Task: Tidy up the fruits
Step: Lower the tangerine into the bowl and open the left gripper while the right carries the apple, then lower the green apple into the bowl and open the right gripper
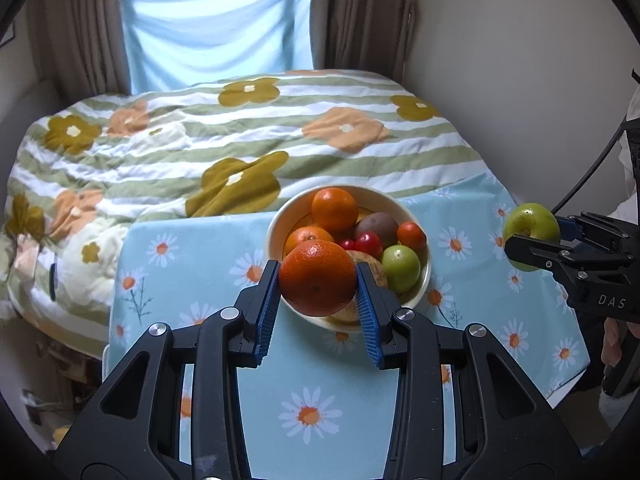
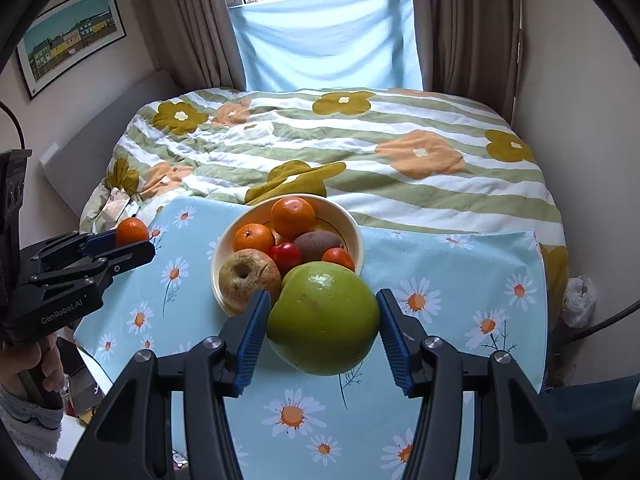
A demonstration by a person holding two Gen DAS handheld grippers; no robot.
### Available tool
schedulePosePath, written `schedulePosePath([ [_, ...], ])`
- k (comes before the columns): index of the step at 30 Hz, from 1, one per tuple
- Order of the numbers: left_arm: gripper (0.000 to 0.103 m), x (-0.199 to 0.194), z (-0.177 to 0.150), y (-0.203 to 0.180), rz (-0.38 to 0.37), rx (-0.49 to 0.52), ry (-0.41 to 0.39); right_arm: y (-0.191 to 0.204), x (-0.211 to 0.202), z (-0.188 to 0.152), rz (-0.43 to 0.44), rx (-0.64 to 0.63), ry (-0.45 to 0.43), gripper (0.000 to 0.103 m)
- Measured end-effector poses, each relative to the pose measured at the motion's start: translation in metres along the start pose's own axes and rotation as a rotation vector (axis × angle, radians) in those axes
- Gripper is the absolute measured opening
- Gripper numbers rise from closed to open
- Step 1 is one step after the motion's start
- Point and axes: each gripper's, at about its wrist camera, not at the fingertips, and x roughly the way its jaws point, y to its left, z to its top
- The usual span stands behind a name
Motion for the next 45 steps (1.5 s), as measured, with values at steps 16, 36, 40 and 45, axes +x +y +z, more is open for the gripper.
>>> schedulePosePath([
  [16, 0.041, 0.115, 0.056, 0.030, -0.076, 0.081, 0.103, -0.004, 0.066, 0.046, -0.029, 0.086, 0.031, 0.050],
  [36, 0.103, 0.142, 0.070, 0.042, -0.106, 0.110, 0.087, -0.015, 0.097, 0.063, -0.061, 0.155, 0.050, 0.050],
  [40, 0.103, 0.135, 0.069, 0.050, -0.093, 0.089, 0.091, -0.014, 0.101, 0.066, -0.055, 0.141, 0.052, 0.050],
  [45, 0.103, 0.125, 0.062, 0.062, -0.071, 0.057, 0.085, -0.012, 0.111, 0.070, -0.045, 0.118, 0.060, 0.050],
])
